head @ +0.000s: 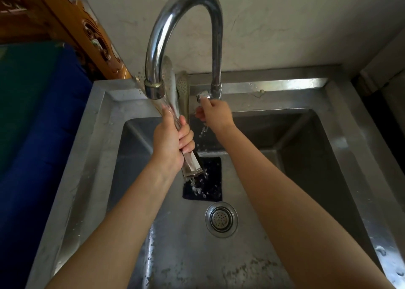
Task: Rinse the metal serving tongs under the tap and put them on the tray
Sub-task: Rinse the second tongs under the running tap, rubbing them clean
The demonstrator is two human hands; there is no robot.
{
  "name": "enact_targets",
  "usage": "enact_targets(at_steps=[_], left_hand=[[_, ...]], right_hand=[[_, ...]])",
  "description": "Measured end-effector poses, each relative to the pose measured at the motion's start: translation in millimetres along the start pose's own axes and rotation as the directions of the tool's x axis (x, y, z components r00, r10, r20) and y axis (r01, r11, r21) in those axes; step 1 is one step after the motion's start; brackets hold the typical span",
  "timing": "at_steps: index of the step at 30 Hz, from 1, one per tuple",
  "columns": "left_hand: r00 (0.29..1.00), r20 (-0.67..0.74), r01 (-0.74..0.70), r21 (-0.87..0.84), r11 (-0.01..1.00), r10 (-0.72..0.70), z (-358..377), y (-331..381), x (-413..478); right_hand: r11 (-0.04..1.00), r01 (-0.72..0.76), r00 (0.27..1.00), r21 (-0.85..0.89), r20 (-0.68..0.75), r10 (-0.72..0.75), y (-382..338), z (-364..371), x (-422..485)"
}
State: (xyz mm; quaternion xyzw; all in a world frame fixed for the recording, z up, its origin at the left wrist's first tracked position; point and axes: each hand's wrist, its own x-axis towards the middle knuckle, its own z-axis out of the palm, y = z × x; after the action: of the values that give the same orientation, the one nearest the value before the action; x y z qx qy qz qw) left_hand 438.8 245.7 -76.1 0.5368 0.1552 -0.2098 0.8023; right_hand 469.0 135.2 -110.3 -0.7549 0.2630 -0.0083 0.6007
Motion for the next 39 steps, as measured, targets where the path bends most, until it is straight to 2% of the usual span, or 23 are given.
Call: enact_targets(at_steps=[3, 8, 13, 15, 18, 20, 22, 25, 29, 33, 36, 39], left_hand=[[0.999, 0.043, -0.016, 0.034, 0.999, 0.014, -1, 1, -3], [0.996, 0.09, -0.034, 0.076, 0.997, 0.027, -2, 0, -8], [0.995, 0.093, -0.04, 0.081, 0.996, 0.032, -7, -2, -11], [0.995, 0.092, -0.055, 0.082, 0.995, 0.048, -10, -4, -12], [0.991, 0.083, -0.115, 0.105, 0.988, 0.107, -18, -14, -15], [0.988, 0.083, -0.138, 0.075, 0.988, 0.131, -26, -27, -18], [0.99, 0.057, -0.128, 0.049, 0.991, 0.125, -34, -46, -23], [0.997, 0.018, -0.078, 0.07, 0.995, 0.077, -48, -80, -34], [0.996, -0.011, 0.085, 0.014, 0.996, -0.085, -65, -115, -44], [0.953, -0.138, 0.277, 0.034, 0.96, -0.27, -76, -134, -49], [0.922, -0.156, 0.378, 0.163, 0.912, -0.354, -82, -144, -58], [0.889, -0.164, 0.454, 0.186, 0.871, -0.428, -87, -152, -64]], right_hand=[[0.999, -0.038, 0.999, -0.002, 0.031, 0.038, 10, 0, -1], [1.0, -0.022, 0.999, 0.005, 0.044, 0.021, 17, 0, -2], [1.0, -0.021, 0.999, 0.008, 0.036, 0.021, 19, 1, -4], [0.996, -0.069, 0.997, 0.056, 0.044, 0.067, 18, 1, -10], [0.996, -0.075, 0.996, -0.056, 0.05, 0.078, 27, 0, -34], [0.998, -0.007, 0.988, -0.058, 0.154, 0.016, 43, 1, -66], [0.997, -0.015, 0.943, 0.078, 0.333, -0.012, 58, 3, -104], [0.977, -0.117, 0.876, 0.177, 0.482, 0.018, 86, 3, -141], [0.957, -0.211, 0.839, 0.198, 0.54, 0.073, 122, 2, -162], [0.96, -0.26, 0.878, 0.108, 0.441, 0.188, 152, 7, -171], [0.962, -0.271, 0.888, 0.014, 0.389, 0.245, 166, 10, -176], [0.943, -0.33, 0.881, -0.036, 0.347, 0.321, 168, 10, -180]])
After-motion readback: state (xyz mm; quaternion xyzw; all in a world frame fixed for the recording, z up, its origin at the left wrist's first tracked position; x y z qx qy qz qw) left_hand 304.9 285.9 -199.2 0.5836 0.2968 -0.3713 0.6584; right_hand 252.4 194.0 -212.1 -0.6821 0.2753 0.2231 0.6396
